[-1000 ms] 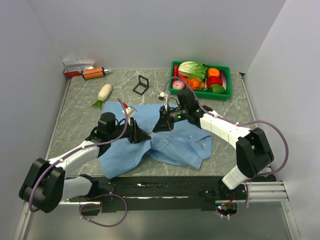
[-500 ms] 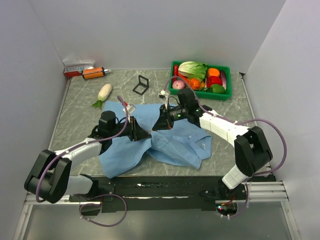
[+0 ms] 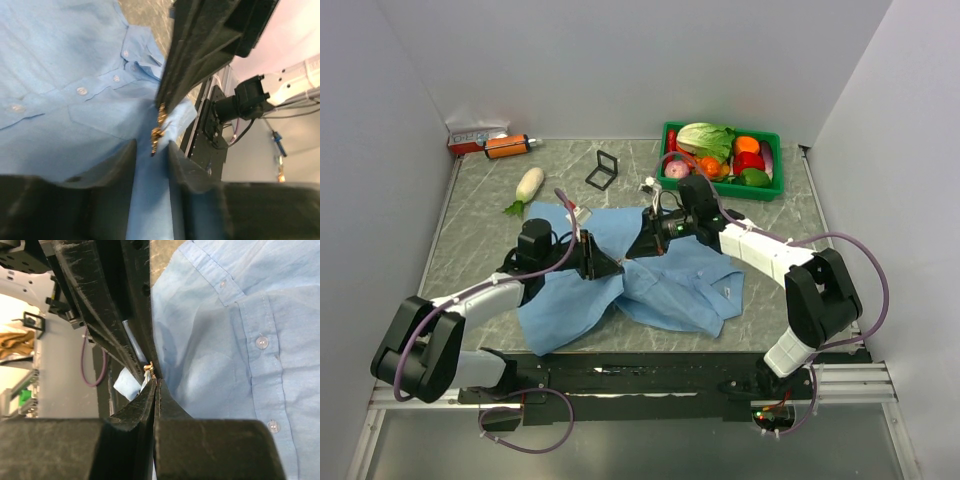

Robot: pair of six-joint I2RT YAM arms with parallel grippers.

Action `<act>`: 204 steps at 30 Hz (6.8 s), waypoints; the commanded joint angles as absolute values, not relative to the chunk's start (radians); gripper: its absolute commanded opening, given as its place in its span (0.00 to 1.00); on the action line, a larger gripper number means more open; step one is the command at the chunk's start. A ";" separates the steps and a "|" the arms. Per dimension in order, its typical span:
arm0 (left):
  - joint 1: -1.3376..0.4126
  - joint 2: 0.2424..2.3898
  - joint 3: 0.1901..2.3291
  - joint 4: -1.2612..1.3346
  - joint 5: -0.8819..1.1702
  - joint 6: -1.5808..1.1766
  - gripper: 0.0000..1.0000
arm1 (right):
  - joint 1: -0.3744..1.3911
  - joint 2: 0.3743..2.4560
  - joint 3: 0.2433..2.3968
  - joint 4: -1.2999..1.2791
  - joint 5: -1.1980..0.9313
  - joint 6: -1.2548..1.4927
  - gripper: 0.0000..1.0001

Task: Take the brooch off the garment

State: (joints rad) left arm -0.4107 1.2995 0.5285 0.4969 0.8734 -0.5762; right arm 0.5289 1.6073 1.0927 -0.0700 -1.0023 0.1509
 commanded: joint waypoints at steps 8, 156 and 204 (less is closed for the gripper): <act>-0.268 1.287 0.575 0.445 0.927 -0.541 0.49 | 0.485 1.577 1.092 -0.026 -1.063 0.184 0.00; -0.341 1.405 0.609 0.721 1.020 -0.675 0.01 | 0.503 1.572 1.074 0.123 -1.023 0.299 0.18; -0.339 1.345 0.591 0.615 1.063 -0.566 0.01 | 0.548 1.589 1.172 -0.092 -1.022 -0.051 0.25</act>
State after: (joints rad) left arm -0.3416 1.3823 0.5926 0.5926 1.0340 -0.5873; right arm 0.5335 1.5864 1.1332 -0.0933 -1.0134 -0.0124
